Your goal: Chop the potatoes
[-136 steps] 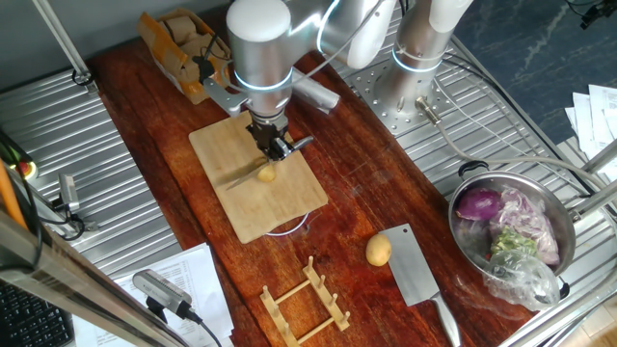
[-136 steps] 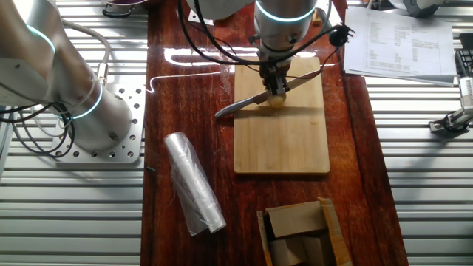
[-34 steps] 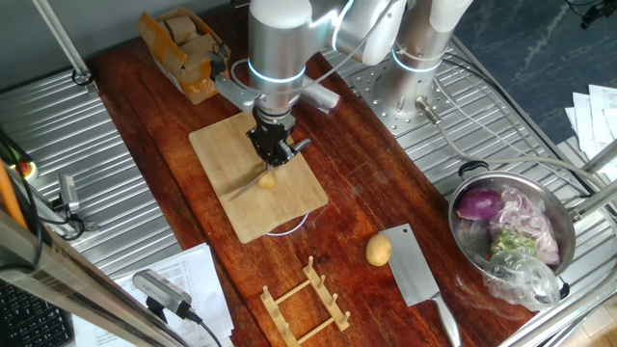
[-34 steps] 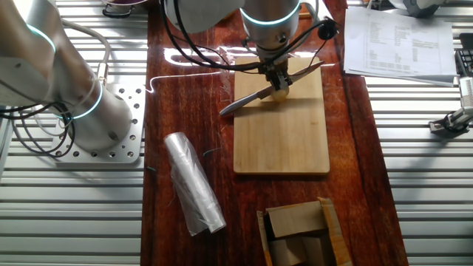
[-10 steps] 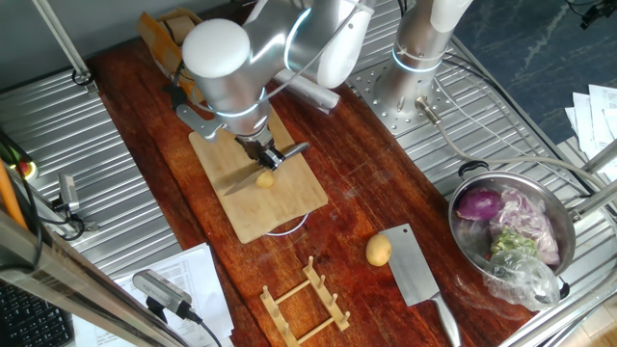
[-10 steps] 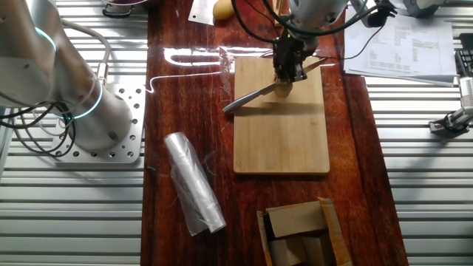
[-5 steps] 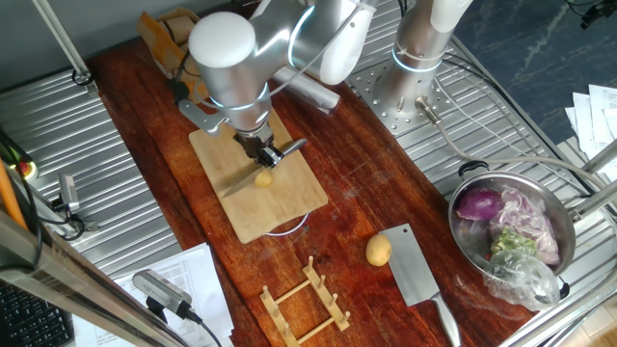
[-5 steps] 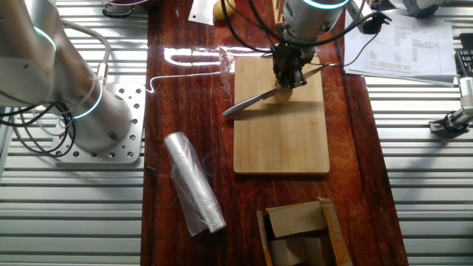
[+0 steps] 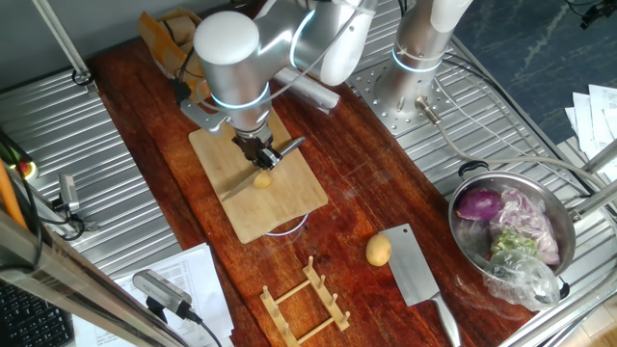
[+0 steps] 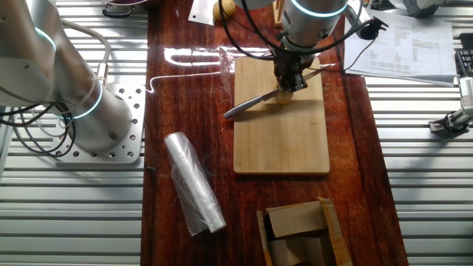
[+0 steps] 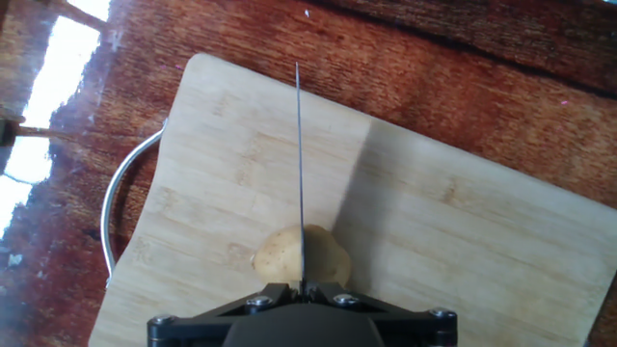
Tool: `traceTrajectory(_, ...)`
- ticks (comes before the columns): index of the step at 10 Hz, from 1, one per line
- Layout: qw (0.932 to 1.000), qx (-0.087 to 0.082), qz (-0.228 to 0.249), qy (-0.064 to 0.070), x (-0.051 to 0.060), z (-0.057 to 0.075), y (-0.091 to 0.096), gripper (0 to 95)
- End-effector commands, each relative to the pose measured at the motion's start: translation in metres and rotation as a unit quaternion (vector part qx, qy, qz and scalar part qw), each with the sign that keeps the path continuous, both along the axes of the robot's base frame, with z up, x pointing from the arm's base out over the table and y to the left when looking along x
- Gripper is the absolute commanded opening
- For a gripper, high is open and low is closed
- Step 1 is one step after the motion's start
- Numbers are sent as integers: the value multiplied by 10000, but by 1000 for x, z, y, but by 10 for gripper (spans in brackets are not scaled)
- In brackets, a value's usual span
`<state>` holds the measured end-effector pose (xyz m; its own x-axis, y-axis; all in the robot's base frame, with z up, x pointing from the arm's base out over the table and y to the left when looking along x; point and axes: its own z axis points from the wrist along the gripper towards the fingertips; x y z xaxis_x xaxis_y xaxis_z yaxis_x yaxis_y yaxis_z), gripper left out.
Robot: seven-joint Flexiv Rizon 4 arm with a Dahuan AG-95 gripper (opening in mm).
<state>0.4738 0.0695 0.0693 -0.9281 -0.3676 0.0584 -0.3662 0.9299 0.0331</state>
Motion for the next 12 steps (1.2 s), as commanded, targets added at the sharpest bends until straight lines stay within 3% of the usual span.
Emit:
traceTrajectory(1, 10000, -5, 18, 8, -2, -3, -1, 0)
traceTrajectory(5, 10000, -19, 55, 26, -1, -4, 0, 0)
traceTrajectory(12, 9999, -43, 27, -97, -2, 0, 1, 0)
